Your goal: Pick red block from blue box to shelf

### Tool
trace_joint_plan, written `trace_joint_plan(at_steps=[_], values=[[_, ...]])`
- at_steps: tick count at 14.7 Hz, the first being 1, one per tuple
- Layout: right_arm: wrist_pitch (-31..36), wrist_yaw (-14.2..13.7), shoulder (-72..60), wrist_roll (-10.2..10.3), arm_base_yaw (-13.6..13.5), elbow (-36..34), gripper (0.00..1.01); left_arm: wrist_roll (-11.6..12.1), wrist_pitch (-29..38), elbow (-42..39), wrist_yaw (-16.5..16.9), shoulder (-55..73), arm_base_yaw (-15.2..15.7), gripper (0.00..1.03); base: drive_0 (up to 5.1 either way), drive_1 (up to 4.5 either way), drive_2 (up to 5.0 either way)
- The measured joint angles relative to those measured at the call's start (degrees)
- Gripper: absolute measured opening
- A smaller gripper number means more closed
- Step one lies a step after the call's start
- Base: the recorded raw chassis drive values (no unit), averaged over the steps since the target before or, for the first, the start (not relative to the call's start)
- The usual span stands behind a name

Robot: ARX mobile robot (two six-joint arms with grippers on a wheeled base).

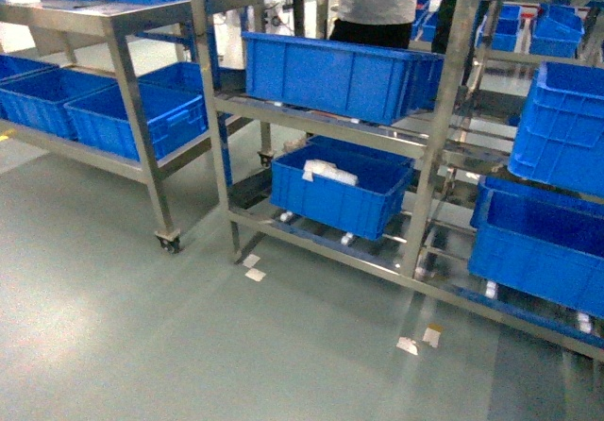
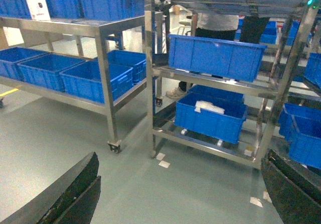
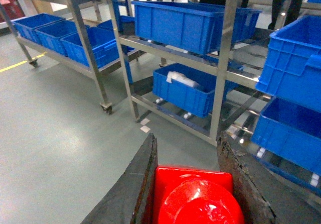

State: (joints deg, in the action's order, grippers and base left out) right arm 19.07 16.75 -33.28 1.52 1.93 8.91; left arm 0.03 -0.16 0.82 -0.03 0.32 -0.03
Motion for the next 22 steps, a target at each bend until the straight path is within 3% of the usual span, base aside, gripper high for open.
trace_joint_plan(at_steps=[22], values=[[0.0, 0.0, 0.0, 0.0, 0.0, 0.0, 0.30, 0.0, -0.1, 0.0, 0.0, 0.0, 0.0, 0.98, -1.3, -1.30, -1.3]])
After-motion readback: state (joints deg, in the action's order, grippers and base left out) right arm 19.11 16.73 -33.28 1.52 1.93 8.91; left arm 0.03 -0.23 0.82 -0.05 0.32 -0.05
